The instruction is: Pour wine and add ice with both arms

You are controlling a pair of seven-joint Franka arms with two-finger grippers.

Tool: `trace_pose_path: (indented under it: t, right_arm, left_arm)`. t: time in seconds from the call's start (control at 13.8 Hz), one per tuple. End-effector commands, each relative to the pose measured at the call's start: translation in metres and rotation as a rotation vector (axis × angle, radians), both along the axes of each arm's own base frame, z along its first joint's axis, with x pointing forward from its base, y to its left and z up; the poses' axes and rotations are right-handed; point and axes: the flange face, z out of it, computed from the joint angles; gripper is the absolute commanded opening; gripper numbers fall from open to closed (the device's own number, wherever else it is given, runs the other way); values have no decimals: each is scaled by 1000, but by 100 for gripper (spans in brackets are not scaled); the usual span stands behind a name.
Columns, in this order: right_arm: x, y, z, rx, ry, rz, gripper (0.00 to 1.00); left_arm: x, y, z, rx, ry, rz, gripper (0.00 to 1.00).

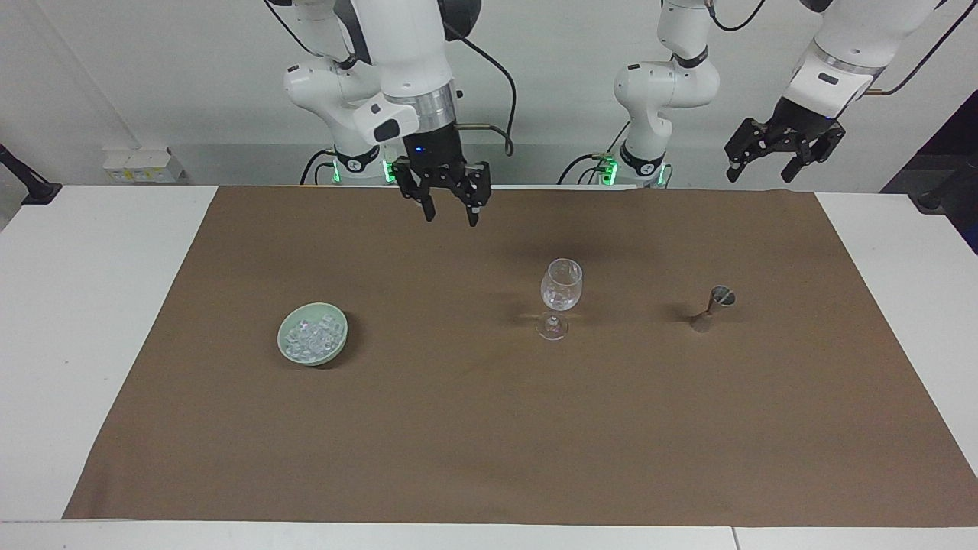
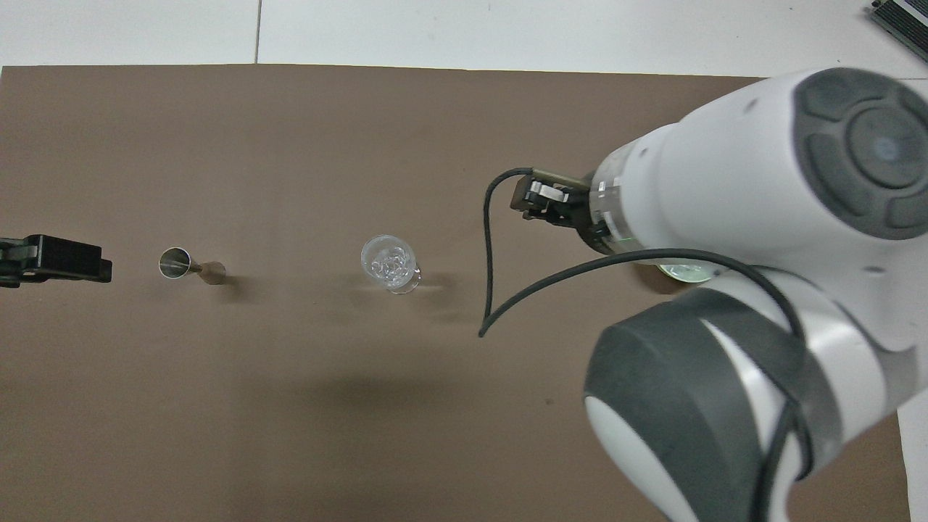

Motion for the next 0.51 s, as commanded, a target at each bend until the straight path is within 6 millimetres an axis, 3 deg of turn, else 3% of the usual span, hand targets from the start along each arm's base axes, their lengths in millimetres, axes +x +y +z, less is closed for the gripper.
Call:
trace_pose_path:
  t: [0.0,0.22,0.44]
  right_arm:
    - [-8,-40,17,-47,-12,46,100]
    - [-18,-60,26,-103,-20,150,100]
    - [-15,-84,31,-122,-22,181,100]
  left_arm:
    - [-4,3,5,11,-3,14,100]
    - [-4,3,5,11,-3,14,100]
    - [-4,2,5,11,-3,12,100]
